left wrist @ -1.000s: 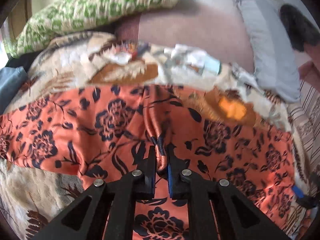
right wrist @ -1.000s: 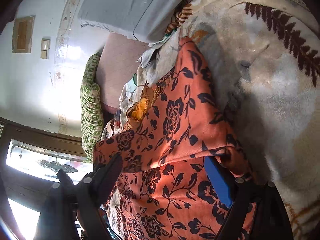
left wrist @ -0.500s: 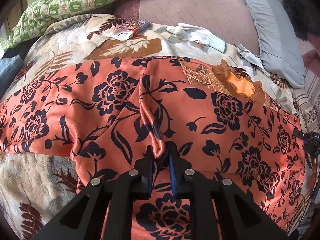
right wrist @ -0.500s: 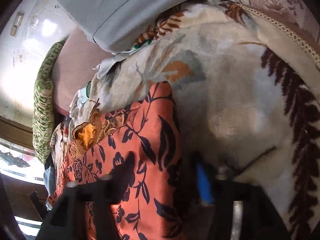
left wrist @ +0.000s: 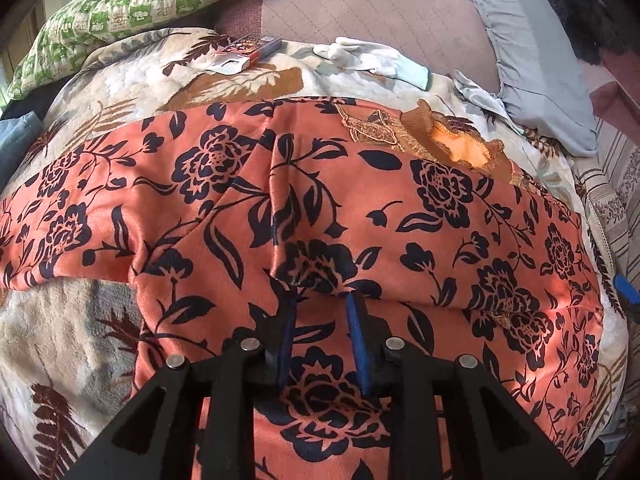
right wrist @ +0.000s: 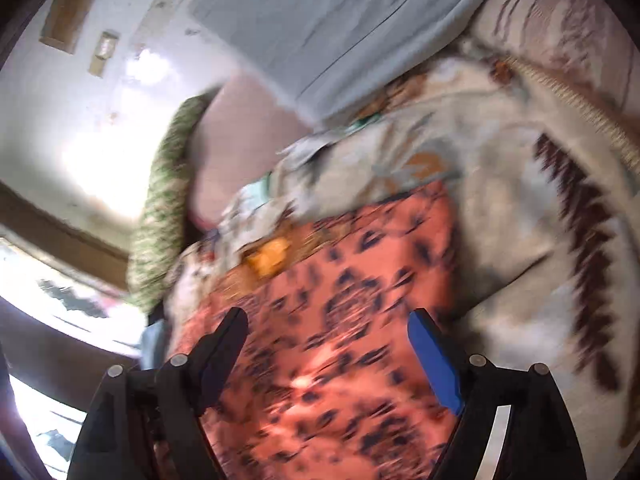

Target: Fold small clothes

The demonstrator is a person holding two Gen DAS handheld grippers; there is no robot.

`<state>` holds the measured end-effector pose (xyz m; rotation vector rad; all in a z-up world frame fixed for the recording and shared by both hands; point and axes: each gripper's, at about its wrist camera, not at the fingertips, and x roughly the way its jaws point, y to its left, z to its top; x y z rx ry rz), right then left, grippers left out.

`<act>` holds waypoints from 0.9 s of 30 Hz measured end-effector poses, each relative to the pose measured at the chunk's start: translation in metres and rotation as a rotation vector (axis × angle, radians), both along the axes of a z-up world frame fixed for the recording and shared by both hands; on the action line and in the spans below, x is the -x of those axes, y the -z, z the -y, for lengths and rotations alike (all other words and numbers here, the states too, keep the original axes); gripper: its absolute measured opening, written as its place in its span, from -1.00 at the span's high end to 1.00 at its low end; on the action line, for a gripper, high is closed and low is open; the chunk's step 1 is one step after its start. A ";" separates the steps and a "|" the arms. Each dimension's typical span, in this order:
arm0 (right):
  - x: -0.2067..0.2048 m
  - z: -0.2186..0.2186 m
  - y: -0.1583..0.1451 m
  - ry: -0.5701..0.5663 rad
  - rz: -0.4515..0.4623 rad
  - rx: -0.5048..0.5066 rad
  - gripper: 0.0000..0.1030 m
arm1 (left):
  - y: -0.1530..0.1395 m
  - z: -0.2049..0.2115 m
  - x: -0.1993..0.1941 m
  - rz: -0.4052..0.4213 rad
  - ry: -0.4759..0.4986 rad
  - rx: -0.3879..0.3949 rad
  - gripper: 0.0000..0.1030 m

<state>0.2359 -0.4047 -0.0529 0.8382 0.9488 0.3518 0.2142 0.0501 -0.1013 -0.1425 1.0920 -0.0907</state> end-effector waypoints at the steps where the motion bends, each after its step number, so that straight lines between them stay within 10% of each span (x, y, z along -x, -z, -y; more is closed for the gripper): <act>1: 0.003 -0.010 0.005 -0.034 0.002 -0.043 -0.64 | -0.007 -0.006 0.005 0.013 -0.005 0.020 0.49; 6: 0.019 0.009 0.075 0.131 -0.211 0.005 -0.15 | -0.050 -0.090 0.046 0.137 -0.146 0.143 -0.19; 7: 0.025 0.012 0.066 0.152 -0.188 -0.001 -0.33 | -0.056 -0.117 0.055 0.166 -0.205 0.164 -0.33; 12: 0.035 -0.031 0.006 0.029 0.000 0.195 -0.61 | -0.049 -0.264 0.088 0.209 -0.569 0.337 -0.35; 18: 0.041 -0.073 0.033 -0.063 -0.055 0.316 -0.61 | -0.014 -0.392 0.111 0.240 -0.934 0.549 -0.35; 27: 0.057 -0.067 0.061 -0.024 -0.065 0.284 -0.62 | 0.017 -0.436 0.115 0.228 -1.058 0.628 -0.28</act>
